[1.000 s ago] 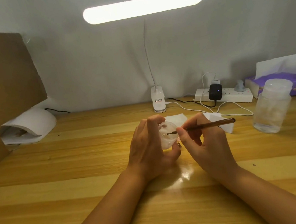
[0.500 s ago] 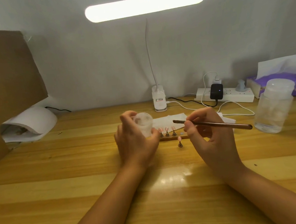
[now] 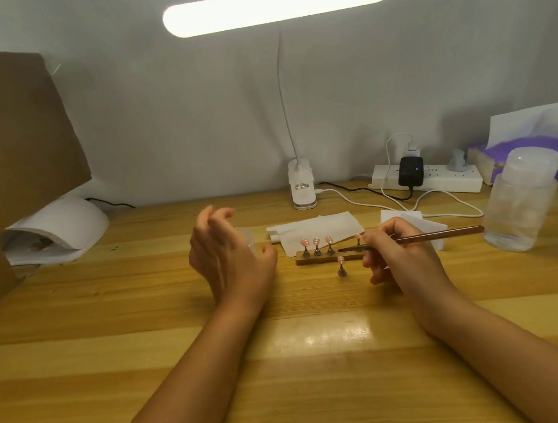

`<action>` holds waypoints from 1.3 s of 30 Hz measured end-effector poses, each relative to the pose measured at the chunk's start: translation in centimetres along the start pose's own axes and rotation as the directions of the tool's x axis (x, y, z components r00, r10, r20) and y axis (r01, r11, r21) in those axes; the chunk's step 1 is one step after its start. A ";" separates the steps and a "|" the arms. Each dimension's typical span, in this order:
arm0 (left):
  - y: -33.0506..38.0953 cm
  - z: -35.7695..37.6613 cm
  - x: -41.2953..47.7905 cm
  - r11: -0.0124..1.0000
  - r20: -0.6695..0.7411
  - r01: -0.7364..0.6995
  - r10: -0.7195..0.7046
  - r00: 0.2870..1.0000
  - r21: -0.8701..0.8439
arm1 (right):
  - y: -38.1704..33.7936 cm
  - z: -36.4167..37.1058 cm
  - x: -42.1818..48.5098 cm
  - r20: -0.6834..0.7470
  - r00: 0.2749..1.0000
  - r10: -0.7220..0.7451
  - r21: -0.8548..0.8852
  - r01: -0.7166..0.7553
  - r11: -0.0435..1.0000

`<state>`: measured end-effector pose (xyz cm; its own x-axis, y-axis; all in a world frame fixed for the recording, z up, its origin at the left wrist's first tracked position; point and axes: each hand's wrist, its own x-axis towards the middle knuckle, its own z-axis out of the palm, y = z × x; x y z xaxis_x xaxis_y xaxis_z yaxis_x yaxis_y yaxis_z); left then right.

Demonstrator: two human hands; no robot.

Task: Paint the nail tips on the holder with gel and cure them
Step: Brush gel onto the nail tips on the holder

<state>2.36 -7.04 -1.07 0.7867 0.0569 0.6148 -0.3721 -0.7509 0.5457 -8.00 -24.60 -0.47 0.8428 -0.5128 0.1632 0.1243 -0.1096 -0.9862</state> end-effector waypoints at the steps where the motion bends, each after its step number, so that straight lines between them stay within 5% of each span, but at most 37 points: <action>1: 0.6 -0.2 -0.4 0.992 -0.061 -0.127 0.127 0.990 0.000 | -0.1 0.0 -0.1 -0.001 1.000 0.001 0.008 -0.001 1.000; 3: 2.2 -0.4 -1.5 0.959 0.010 -0.277 0.278 0.961 -0.055 | -0.3 0.1 -0.1 -0.011 1.000 0.006 0.053 -0.005 0.999; 6: 4.3 0.2 -3.5 0.968 0.357 -0.197 0.242 0.902 -0.157 | -0.6 0.0 -0.1 -0.022 0.999 0.033 0.114 -0.031 0.993; 13: 4.0 0.8 -3.7 0.972 0.515 -0.187 0.234 0.824 -0.143 | -0.7 0.1 -0.2 0.015 0.999 0.039 0.092 -0.040 0.995; 23: 3.6 0.8 -3.0 0.952 0.561 -0.189 0.296 0.773 -0.241 | -0.5 0.3 -0.3 -0.001 1.000 0.009 0.009 -0.009 1.000; 31: 3.4 1.2 -3.0 0.953 0.566 -0.160 0.282 0.775 -0.256 | -0.8 -0.5 0.4 0.137 0.978 0.157 0.021 -0.161 0.987; 39: 3.4 1.2 -2.9 0.955 0.570 -0.137 0.269 0.776 -0.264 | -0.8 -0.3 0.3 0.049 0.993 0.103 0.070 -0.107 0.992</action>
<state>-0.57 -10.48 -1.65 0.7913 -0.5332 0.2993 -0.5933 -0.5512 0.5867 -8.05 -24.93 0.33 0.8758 -0.4792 0.0589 0.0702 0.0057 -0.9975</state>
